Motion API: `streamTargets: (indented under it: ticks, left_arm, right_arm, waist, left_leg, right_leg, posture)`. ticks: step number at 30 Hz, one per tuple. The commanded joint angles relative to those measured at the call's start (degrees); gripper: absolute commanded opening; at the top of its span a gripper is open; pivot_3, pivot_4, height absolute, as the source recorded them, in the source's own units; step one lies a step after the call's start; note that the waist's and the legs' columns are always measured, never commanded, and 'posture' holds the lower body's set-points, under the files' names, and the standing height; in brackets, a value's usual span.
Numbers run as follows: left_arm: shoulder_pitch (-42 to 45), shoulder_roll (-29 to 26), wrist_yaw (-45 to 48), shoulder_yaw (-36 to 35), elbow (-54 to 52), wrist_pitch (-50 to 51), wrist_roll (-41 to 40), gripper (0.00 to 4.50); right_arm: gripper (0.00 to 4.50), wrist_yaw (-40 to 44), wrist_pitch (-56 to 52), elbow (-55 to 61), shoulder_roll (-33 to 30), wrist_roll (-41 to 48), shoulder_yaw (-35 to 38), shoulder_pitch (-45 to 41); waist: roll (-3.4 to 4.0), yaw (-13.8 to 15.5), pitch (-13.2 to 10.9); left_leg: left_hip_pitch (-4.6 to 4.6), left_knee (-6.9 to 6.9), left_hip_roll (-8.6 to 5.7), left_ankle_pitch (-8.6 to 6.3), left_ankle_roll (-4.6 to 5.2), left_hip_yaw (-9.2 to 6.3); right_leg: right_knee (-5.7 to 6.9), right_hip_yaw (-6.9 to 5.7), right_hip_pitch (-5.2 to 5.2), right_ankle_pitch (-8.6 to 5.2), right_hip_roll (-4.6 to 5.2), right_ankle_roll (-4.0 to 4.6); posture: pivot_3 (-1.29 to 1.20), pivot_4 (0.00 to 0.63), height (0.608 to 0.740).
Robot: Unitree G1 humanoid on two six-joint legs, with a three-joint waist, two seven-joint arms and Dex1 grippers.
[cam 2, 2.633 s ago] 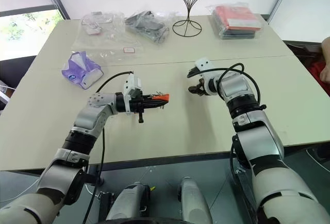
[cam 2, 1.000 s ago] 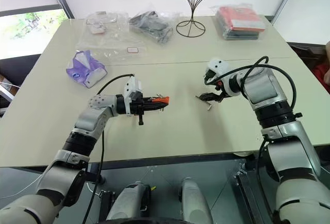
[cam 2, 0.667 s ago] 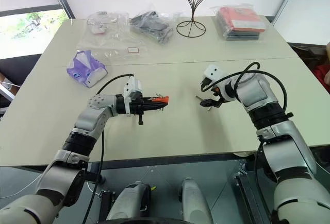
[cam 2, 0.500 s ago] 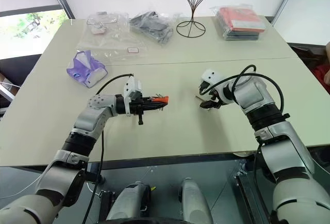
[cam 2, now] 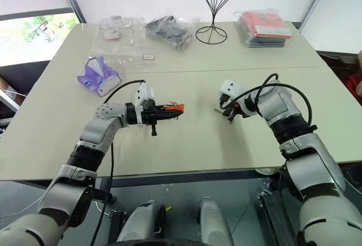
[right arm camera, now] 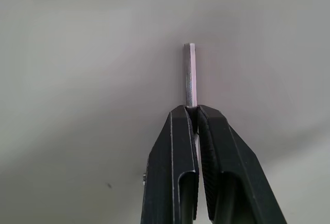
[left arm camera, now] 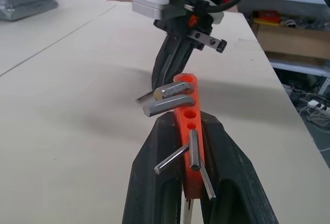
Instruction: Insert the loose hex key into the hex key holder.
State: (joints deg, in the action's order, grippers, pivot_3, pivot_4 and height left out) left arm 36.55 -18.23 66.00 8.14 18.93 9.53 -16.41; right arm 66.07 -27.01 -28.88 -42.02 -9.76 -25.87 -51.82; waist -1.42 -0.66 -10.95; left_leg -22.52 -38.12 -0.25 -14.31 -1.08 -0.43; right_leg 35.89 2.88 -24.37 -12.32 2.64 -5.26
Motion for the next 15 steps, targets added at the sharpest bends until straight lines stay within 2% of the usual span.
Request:
streamTargets:
  ticks: [1, 4, 7, 15]
  left_arm:
    - [-0.19, -0.30, -0.10, -0.71, -2.44, -0.41, -0.76, 0.00]
    - [-0.22, -0.26, -0.06, -0.52, -2.23, -0.54, -0.67, 0.00]
    - [0.32, 0.09, -0.29, -0.07, -1.10, -1.49, 0.08, 0.00]
    - [0.54, 0.71, 0.05, -0.02, -0.51, -1.98, 0.45, 0.00]
  right_arm:
    - [0.02, -0.86, 17.47, -0.20, -6.86, -6.94, -1.57, -2.06]
    - [0.02, 1.13, 40.21, -0.89, -11.76, -8.15, -1.89, -4.29]
    - [0.02, 3.86, 56.02, -1.71, -12.88, -5.04, -0.87, -4.68]
    - [0.02, 2.83, 87.24, -5.12, -12.85, -6.44, -2.85, -4.17]
  waist:
    - [0.03, 0.06, -0.02]
    - [0.13, -0.41, -0.08]
    - [0.12, -1.43, -0.09]
    - [0.13, -1.85, -0.10]
  left_leg:
    - [-0.04, 0.00, -0.01, 0.00, 0.00, 0.01]
    - [-0.30, 0.01, -0.03, 0.00, 0.00, 0.08]
    - [-0.34, 0.11, 0.01, -0.05, 0.08, 0.14]
    - [-0.26, 0.21, 0.04, -0.05, 0.09, 0.10]
  right_leg:
    - [-0.03, 0.00, -0.02, -0.01, 0.03, -0.01]
    - [-0.30, 0.02, -0.19, 0.04, 0.04, -0.08]
    - [-0.41, 0.02, -0.25, 0.18, -0.03, -0.30]
    - [-0.38, 0.04, -0.23, 0.18, -0.03, -0.29]
  posture:
    - [0.00, 0.150, 0.740]
    - [0.00, 0.150, 0.740]
    - [0.00, 0.150, 0.740]
    - [0.00, 0.150, 0.740]
